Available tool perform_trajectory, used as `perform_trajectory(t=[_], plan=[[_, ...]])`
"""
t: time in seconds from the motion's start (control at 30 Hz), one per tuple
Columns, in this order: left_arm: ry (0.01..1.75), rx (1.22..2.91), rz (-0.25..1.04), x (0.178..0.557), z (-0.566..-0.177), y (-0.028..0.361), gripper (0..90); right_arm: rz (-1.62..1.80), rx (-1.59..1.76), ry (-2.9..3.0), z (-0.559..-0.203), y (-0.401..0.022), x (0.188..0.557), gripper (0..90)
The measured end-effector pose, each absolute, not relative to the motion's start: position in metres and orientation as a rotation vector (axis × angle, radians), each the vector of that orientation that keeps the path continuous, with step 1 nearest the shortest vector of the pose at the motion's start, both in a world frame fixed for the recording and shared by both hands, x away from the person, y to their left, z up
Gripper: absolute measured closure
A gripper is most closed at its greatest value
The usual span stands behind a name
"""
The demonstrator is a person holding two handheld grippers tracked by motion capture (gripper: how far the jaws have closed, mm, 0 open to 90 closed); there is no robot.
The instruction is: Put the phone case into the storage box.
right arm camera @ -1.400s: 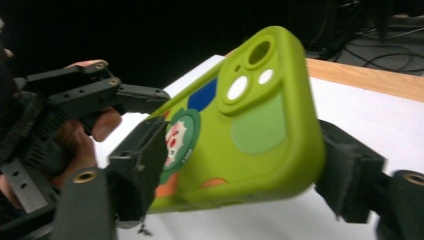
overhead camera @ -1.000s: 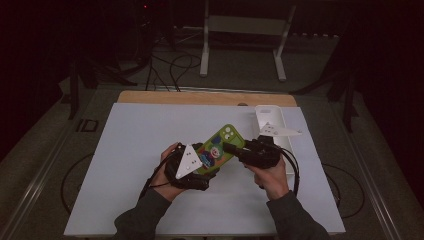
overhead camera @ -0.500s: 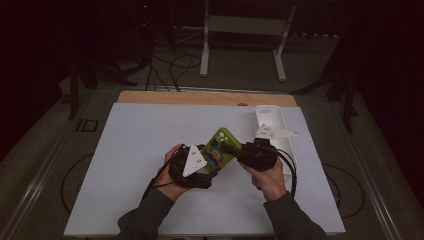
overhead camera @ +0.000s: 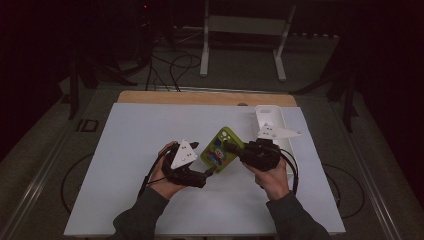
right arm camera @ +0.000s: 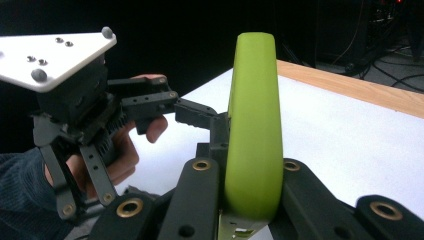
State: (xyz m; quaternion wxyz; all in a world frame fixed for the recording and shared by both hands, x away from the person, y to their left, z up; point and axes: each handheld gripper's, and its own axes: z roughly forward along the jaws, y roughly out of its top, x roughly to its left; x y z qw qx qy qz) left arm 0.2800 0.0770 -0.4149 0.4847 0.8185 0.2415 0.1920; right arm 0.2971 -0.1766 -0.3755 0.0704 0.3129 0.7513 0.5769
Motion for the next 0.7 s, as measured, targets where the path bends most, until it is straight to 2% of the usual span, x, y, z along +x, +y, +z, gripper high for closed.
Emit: perform_trajectory(t=[0.7], plan=[[0.607, 2.005, 0.351, 0.286, -0.414, 0.092, 14.6, 1.686, 0.813, 2.307, -0.365, -0.177, 0.292, 86.2]])
